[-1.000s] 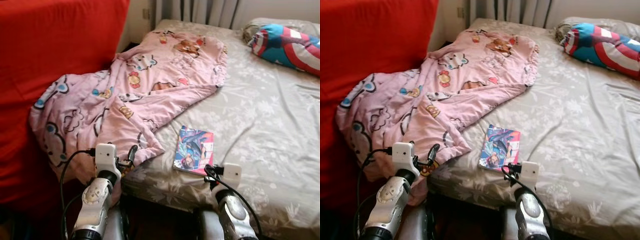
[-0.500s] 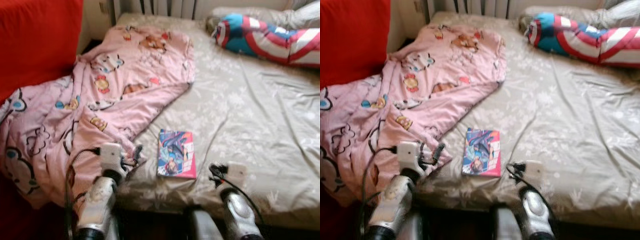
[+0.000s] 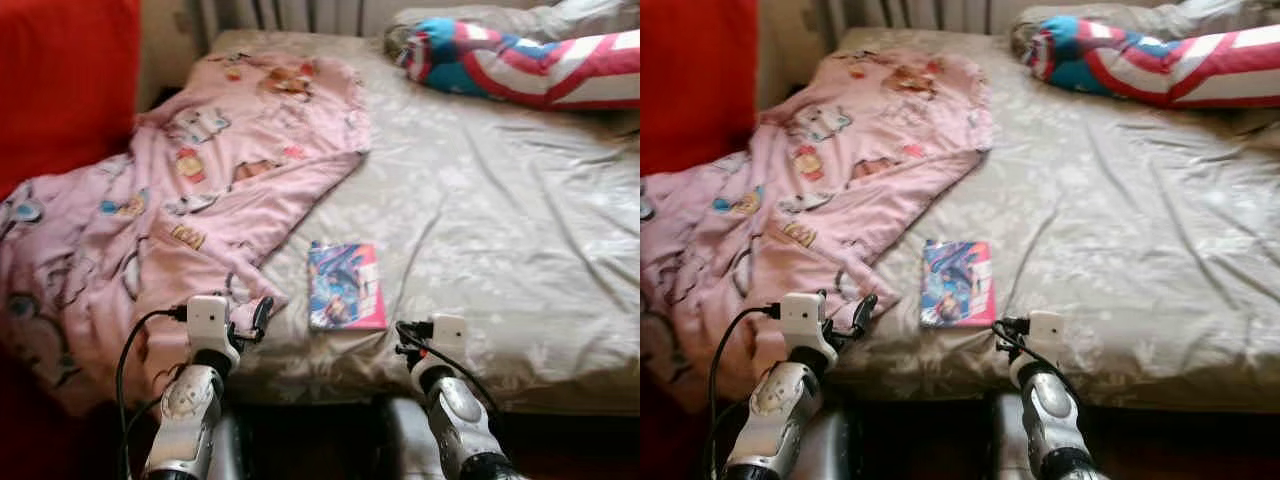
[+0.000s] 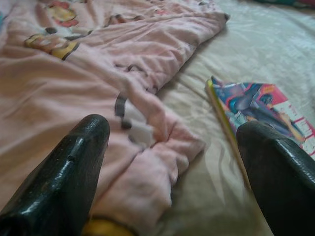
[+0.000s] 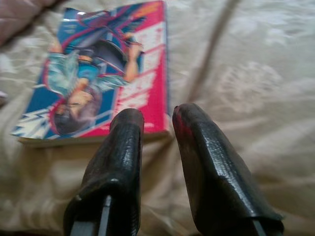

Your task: Clean up the room

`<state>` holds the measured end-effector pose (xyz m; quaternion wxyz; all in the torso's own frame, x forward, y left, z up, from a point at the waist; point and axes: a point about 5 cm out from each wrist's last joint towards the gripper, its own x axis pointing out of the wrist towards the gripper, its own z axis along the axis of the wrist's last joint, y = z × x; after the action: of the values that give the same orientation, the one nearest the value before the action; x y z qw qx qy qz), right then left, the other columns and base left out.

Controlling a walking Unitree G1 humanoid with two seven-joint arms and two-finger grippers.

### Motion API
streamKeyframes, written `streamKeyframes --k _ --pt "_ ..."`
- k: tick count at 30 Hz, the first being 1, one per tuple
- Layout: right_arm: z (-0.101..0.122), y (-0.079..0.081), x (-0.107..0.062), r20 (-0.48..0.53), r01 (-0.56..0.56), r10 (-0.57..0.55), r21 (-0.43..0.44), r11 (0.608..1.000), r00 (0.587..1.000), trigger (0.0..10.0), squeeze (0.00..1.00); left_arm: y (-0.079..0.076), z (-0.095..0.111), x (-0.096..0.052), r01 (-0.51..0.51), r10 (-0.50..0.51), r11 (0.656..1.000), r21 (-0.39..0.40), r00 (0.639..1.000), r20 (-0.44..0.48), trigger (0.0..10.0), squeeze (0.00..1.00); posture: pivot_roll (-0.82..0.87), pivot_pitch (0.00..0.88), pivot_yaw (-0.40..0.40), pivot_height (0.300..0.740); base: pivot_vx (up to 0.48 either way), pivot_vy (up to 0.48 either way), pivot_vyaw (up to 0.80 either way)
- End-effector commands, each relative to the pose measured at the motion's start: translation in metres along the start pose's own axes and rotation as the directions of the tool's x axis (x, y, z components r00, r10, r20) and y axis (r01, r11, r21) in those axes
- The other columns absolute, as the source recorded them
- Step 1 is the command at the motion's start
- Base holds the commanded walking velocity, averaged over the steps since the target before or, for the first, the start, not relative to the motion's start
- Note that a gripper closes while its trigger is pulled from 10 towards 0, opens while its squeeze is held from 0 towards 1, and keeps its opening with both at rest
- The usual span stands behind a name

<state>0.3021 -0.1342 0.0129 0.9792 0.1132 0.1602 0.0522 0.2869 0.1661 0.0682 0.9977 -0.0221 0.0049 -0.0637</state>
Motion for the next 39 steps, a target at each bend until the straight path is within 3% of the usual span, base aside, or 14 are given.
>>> streamKeyframes --k 1,2,3,20,21,33,39 --pt "0.000 -0.001 0.001 -0.011 0.000 0.000 0.015 1.000 1.000 10.0 0.00 -0.003 0.003 0.000 0.013 -0.013 1.000 0.008 1.000 0.005 10.0 0.00 -0.03 0.181 -0.023 0.577 0.000 0.000 0.00" --pt "0.002 0.000 0.002 -0.009 -0.007 0.007 0.015 1.000 1.000 10.0 0.11 -0.003 0.003 -0.001 0.013 -0.013 1.000 0.008 1.000 0.006 10.0 0.00 -0.03 0.186 -0.023 0.577 0.000 0.000 0.00" --pt "0.005 0.001 0.004 -0.004 -0.014 0.014 0.021 1.000 1.000 10.0 1.00 -0.003 0.003 -0.003 0.013 -0.013 1.000 0.009 1.000 0.007 10.0 0.00 -0.02 0.194 -0.022 0.577 0.000 0.000 0.00" --pt "0.038 0.001 0.021 0.032 -0.012 0.009 0.101 0.995 0.999 10.0 1.00 0.002 0.010 -0.022 -0.008 0.008 1.000 0.020 1.000 -0.002 10.0 0.00 0.05 0.258 -0.016 0.577 0.000 0.000 0.00" --pt "0.037 0.000 0.021 0.026 -0.001 -0.002 0.115 0.993 1.000 10.0 0.00 0.002 0.010 -0.026 -0.007 0.008 1.000 0.020 1.000 -0.008 10.0 0.00 0.05 0.267 -0.018 0.577 0.000 0.000 0.00" --pt "0.033 -0.001 0.021 0.005 0.013 -0.015 0.246 0.969 1.000 10.0 0.00 0.004 0.013 -0.041 -0.023 0.024 0.999 0.026 0.999 -0.029 10.0 0.00 0.09 0.312 -0.013 0.577 0.000 0.000 0.00" --pt "0.037 0.004 0.023 0.024 -0.029 0.024 0.255 0.966 0.999 10.0 0.00 0.003 0.016 -0.047 -0.028 0.029 0.999 0.031 0.999 -0.040 10.0 0.00 0.11 0.327 -0.009 0.577 0.000 0.000 0.00"
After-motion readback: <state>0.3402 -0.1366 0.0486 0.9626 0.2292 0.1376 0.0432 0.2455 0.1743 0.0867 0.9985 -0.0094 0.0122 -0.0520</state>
